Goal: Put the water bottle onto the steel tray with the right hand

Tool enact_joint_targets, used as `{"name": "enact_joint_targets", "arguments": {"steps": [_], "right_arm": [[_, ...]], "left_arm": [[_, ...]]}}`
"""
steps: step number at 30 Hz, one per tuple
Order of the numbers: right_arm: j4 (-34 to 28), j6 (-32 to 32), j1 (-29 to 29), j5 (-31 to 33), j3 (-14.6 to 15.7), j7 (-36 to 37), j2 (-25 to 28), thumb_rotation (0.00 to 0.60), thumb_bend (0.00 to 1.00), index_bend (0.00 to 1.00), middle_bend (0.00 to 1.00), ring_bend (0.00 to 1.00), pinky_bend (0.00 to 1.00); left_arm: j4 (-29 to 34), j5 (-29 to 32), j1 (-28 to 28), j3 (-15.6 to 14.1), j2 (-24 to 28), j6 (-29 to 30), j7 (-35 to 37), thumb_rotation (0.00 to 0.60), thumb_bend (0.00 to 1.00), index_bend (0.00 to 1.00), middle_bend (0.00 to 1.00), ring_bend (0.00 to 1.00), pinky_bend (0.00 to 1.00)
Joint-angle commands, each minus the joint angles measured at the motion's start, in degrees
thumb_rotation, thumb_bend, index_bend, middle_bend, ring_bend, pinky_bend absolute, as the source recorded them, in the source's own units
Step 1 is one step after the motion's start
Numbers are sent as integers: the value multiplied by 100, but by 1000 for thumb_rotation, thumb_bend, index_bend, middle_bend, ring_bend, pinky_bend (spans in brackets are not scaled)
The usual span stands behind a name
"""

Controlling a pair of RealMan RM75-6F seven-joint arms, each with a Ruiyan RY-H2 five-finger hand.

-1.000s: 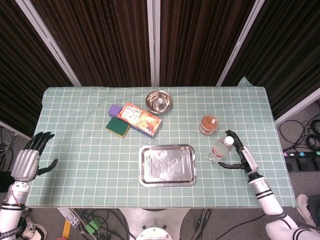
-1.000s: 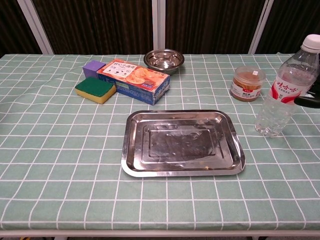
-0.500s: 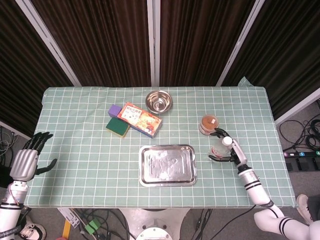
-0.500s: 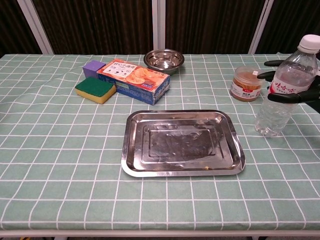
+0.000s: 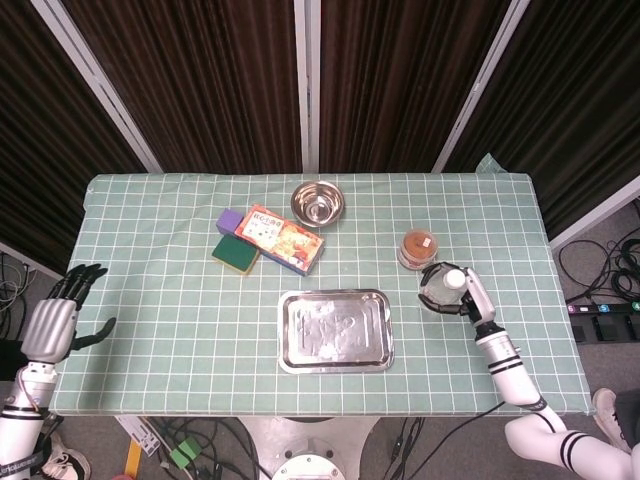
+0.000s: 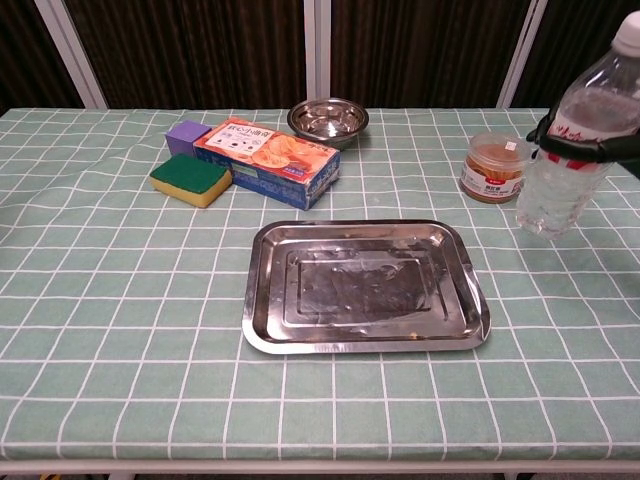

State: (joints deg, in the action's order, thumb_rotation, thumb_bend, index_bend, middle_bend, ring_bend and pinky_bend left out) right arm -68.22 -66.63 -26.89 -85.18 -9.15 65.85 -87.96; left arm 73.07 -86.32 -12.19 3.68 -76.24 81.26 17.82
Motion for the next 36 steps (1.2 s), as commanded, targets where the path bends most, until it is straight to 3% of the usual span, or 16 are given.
{"name": "enact_joint_targets", "arguments": {"steps": [1,5,11,13,16,19,22,25,28,30,34,36], "right_arm": [[-811,-307,73,47,-231,-456,574,600,195,682,538,330,354],[-1430,-27,-82,189,-384,-604,887,600,201,682,542,340,363],[-2319,-337,-261,-37,-698,-1160,1247,600,193,686,546,355,385],[-2088,-192,-186,238,-572,-1260,1143,600,197,691,550,364,395],[-1310,560,-155,965,-348,-974,762,600,213,697,555,375,406],[-788,833,-226,1018,-272,-867,437,600,230,698,556,374,406],[-1170,432,-356,470,-436,-786,554,600,218,700,557,373,406],[-1976,-160,-425,-69,-712,-881,935,600,208,700,557,374,407],[-2445,-536,-314,-207,-797,-1097,1191,600,203,701,559,375,407],[-2348,-474,-203,-11,-664,-1183,1176,600,202,703,561,375,407],[-1271,624,-136,946,-224,-834,708,600,206,703,562,374,407],[-846,932,-105,1071,-80,-631,464,600,215,703,561,371,406]], "left_arm": [[13,-8,-2,-7,-8,0,-7,559,312,185,207,109,193],[49,6,6,-7,-12,6,-20,565,312,185,207,109,193],[155,14,39,-5,24,61,-94,561,312,185,207,109,193],[176,24,61,-16,39,69,-101,562,312,185,207,109,193],[192,37,84,-23,53,78,-89,562,312,185,207,109,193],[196,25,89,-32,72,80,-106,562,312,185,207,109,193],[219,22,73,-11,94,83,-133,562,312,185,207,109,193],[257,21,39,27,95,81,-163,560,312,185,207,109,193],[268,27,18,31,72,50,-183,563,312,185,207,109,193],[264,30,19,27,52,44,-178,562,312,185,207,109,193],[225,15,22,-12,35,9,-160,561,312,185,207,109,193],[212,6,27,-22,40,13,-151,563,312,185,207,109,193]]}}
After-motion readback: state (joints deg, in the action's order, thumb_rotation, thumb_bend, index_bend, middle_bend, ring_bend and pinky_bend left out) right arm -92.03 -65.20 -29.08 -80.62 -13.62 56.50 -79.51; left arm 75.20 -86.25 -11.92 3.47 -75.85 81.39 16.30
